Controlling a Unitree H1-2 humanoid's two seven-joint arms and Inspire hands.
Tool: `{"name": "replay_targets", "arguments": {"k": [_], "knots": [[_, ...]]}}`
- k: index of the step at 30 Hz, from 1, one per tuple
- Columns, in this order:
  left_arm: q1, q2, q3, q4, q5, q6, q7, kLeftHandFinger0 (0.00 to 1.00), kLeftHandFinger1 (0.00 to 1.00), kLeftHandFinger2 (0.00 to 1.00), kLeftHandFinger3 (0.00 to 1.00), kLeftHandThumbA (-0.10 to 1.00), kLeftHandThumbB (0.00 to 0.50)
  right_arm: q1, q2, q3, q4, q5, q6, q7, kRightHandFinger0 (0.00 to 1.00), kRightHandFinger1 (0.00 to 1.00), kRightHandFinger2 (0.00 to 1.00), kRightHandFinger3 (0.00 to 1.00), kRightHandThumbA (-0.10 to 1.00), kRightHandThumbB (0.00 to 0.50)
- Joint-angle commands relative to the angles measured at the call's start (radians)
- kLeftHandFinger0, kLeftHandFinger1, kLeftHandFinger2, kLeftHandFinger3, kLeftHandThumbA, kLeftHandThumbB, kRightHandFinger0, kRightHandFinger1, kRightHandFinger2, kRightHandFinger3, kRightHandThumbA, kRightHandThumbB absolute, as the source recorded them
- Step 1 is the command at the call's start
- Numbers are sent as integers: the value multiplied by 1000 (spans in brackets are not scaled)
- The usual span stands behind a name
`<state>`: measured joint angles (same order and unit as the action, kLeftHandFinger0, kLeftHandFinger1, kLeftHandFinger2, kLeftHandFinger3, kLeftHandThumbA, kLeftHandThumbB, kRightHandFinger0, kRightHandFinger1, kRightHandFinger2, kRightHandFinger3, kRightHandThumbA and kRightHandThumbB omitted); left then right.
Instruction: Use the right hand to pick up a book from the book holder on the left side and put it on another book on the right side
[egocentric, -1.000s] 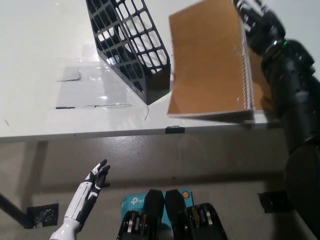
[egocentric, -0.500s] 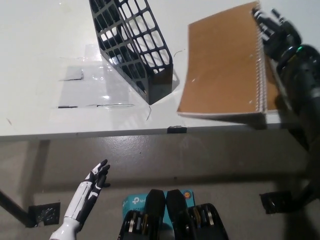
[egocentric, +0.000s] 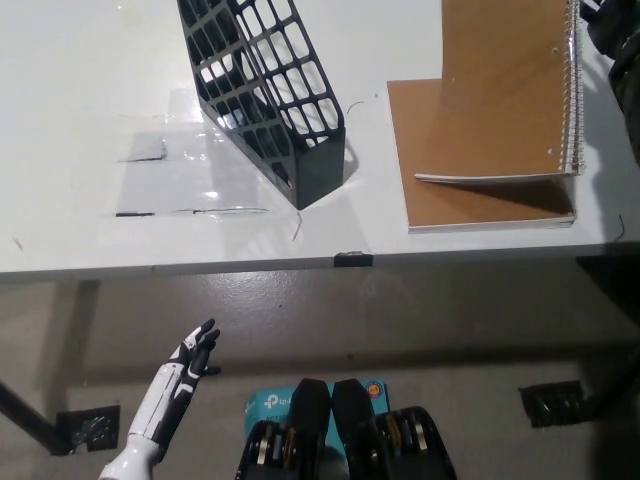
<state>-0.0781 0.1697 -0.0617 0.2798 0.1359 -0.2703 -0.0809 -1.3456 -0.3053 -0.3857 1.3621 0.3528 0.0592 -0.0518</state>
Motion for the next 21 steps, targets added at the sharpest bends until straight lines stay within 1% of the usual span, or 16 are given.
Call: {"name": "replay_targets", "arguments": {"k": [1,2,3,4,5,6,7,8,10,12,14,17,18,19,20,21], "knots": [[-8,0,-2,-21,4,-28,8,816,964,946,971,1000,144,-88,-29,39,-13,-32,-37,26,0,388,910,901,-100,128],[-11,0,-1,-18,0,-33,7,816,963,946,970,1000,142,-86,-30,67,-7,-55,-34,29,0,414,904,979,-100,175],[-14,0,0,-16,-1,-33,7,819,961,948,970,1000,147,-88,-32,95,-3,-77,-26,33,20,421,849,1000,-100,220],[-14,0,2,-17,-5,-27,6,821,961,948,970,1000,149,-87,-37,152,6,-124,-1,55,162,568,957,1000,-65,275],[-14,1,3,-19,-7,-28,5,823,960,949,970,1000,151,-83,-48,201,10,-149,23,150,622,998,1000,1000,169,240],[-13,2,3,-20,-7,-29,5,822,958,949,969,999,152,-77,-55,237,12,-169,25,206,1000,1000,1000,1000,264,272],[-13,3,3,-18,-4,-32,7,814,951,948,967,1000,151,-69,-60,285,14,-198,13,238,1000,1000,1000,1000,339,340],[-14,4,3,-16,1,-38,10,811,948,948,967,1000,151,-64,-62,313,14,-216,6,242,1000,1000,1000,1000,356,358],[-18,5,3,-19,1,-23,8,813,957,950,969,1000,158,-55,-66,355,15,-224,-3,258,1000,1000,1000,1000,368,349],[-19,6,3,-21,-1,-19,5,814,963,954,976,1000,153,-48,-69,379,20,-225,-6,276,1000,1000,1000,1000,381,314],[-22,6,4,-15,-1,-32,7,806,954,955,980,1000,149,-42,-70,397,26,-231,-7,265,1000,1000,1000,1000,368,319],[-26,7,5,-12,-7,-37,4,800,951,951,978,1000,148,-38,-71,404,30,-229,-1,263,1000,1000,1000,1000,363,289],[-27,7,4,-9,-1,-43,8,791,946,946,974,1000,142,-36,-73,408,31,-233,-3,264,1000,1000,1000,1000,366,308],[-28,7,4,-7,-5,-43,5,789,946,946,975,1000,150,-35,-76,415,31,-242,-4,265,1000,1000,1000,1000,405,332],[-29,8,5,-8,-6,-40,4,788,946,946,976,1000,150,-35,-78,415,31,-242,-4,267,1000,1000,1000,1000,414,321],[-30,7,5,-10,-7,-31,3,790,946,946,977,1000,153,-36,-81,417,30,-245,-5,264,1000,1000,1000,1000,442,333]]}}
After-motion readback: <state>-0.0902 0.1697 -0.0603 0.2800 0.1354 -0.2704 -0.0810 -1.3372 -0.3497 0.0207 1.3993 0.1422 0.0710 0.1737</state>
